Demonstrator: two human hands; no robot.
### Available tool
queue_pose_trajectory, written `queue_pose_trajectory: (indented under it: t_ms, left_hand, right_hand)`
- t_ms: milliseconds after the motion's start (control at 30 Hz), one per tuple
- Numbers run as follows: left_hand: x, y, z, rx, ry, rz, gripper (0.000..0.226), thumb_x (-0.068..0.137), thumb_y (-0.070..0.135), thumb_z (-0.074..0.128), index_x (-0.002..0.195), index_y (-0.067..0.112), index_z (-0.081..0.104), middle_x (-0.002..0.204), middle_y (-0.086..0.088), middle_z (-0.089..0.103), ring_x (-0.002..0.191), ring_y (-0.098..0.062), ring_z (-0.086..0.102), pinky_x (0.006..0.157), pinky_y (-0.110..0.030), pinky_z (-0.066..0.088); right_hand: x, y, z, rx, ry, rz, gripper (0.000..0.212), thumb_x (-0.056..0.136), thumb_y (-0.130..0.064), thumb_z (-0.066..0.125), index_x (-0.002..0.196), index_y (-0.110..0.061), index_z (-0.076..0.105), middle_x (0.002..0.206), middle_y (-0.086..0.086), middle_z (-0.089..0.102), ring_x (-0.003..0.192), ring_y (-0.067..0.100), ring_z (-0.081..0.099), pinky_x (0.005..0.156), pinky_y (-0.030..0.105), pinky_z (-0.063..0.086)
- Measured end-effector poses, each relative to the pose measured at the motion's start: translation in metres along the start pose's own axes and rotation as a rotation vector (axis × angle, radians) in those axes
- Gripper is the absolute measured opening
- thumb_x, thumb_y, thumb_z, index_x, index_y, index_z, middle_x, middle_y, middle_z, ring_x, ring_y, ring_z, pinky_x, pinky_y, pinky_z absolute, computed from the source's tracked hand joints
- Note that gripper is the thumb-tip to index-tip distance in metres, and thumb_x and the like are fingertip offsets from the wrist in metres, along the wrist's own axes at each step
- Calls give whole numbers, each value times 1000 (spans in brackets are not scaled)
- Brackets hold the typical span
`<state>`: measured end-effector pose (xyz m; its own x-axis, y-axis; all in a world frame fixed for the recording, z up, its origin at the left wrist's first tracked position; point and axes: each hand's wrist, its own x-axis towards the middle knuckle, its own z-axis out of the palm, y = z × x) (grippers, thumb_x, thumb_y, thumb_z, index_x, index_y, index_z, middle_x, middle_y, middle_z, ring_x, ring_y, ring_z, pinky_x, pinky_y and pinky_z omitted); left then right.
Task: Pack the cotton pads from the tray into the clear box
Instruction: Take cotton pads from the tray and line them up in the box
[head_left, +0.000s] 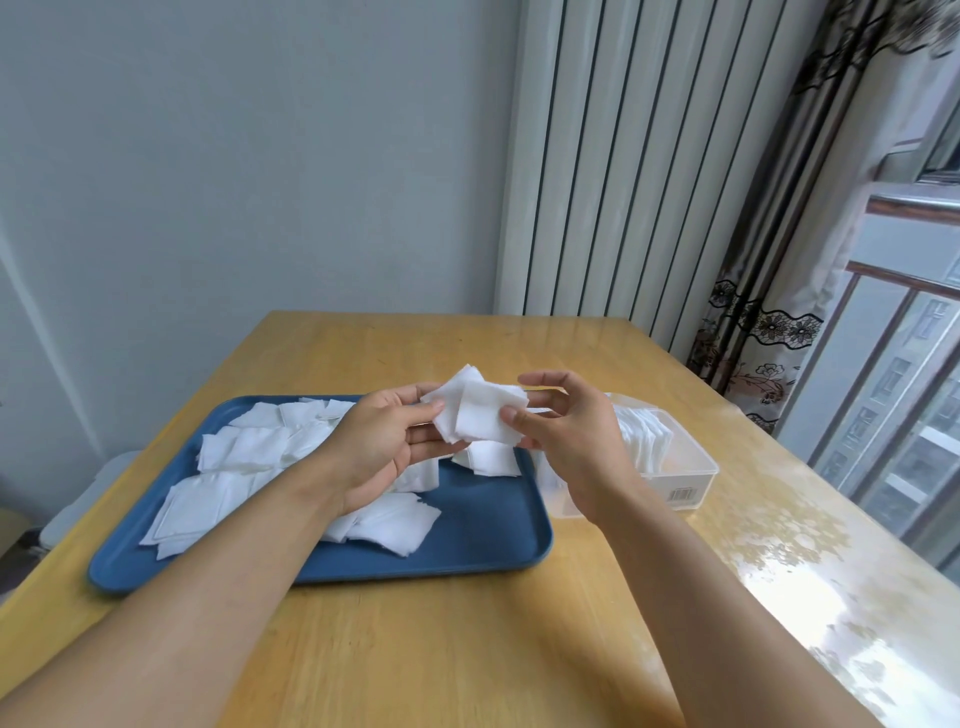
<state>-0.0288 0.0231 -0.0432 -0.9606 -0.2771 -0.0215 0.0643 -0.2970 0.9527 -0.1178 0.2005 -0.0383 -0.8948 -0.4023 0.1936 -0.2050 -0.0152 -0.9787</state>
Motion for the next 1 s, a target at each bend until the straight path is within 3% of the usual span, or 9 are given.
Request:
queue_pose_trajectory:
  t_ms: [100,200,333,500,600,700,800,900,1000]
  left_hand:
    - [1,-2,-3,57,53,23,25,104,1,48,120,0,67,103,-17,77,91,-27,76,83,-35,63]
    - [3,-4,-5,121,88,19,26,105,2,47,121,3,68,103,-15,77,91,-26,75,80,-32,63]
    - [-1,-3,0,186,-7,-21,31,104,-1,43,118,6,70,99,-10,77,81,-19,74,69,-25,59]
    - [-5,-3,5,171,-90,-55,34,102,-2,40,122,-1,69,116,-24,72,96,-33,70,83,-37,61]
    - [-5,-1,6,66,-83,-89,37,105,14,40,123,-4,67,121,-30,68,101,-41,68,93,-47,59]
    - [-5,-1,7,98,-106,-86,39,102,29,53,123,0,68,119,-26,70,103,-38,70,91,-43,61]
    - [-5,-5,7,261,-96,7,25,99,8,60,122,5,69,119,-23,71,101,-31,70,90,-39,61]
    - [-6,-6,5,303,-93,37,30,97,-5,58,124,6,67,113,-23,74,102,-34,71,90,-38,61]
    - [-7,-3,5,315,-72,45,35,94,-9,62,125,7,63,102,-21,76,91,-29,74,81,-32,62]
  right_hand:
    - [2,1,-3,-53,37,-67,24,90,-8,75,105,-24,66,97,-4,75,85,16,72,70,28,58]
    - [2,-3,-5,-95,-67,-122,22,92,-7,72,102,-25,67,92,-8,73,79,10,68,69,29,54]
    - [-2,-3,1,-125,-180,-125,24,92,-6,72,109,-23,65,92,-5,76,78,12,69,63,27,52]
    - [-1,1,3,-131,-123,-120,26,91,-8,73,105,-28,66,94,-6,76,78,9,69,67,29,53]
    - [1,4,3,-148,-91,-120,26,90,-11,75,104,-31,66,94,-6,75,79,9,69,70,30,55]
    - [3,5,3,-156,-67,-116,25,89,-14,77,103,-32,66,95,-5,74,81,14,70,73,33,56]
    - [2,5,2,-171,-61,-87,22,89,-21,77,108,-30,68,93,-7,71,75,11,67,72,34,56]
    - [1,5,0,-243,-96,-31,20,92,-37,72,110,-28,71,91,-7,68,73,6,62,71,29,52]
    - [0,4,1,-272,-126,1,23,93,-45,68,94,-23,74,85,-8,67,73,5,60,72,26,47]
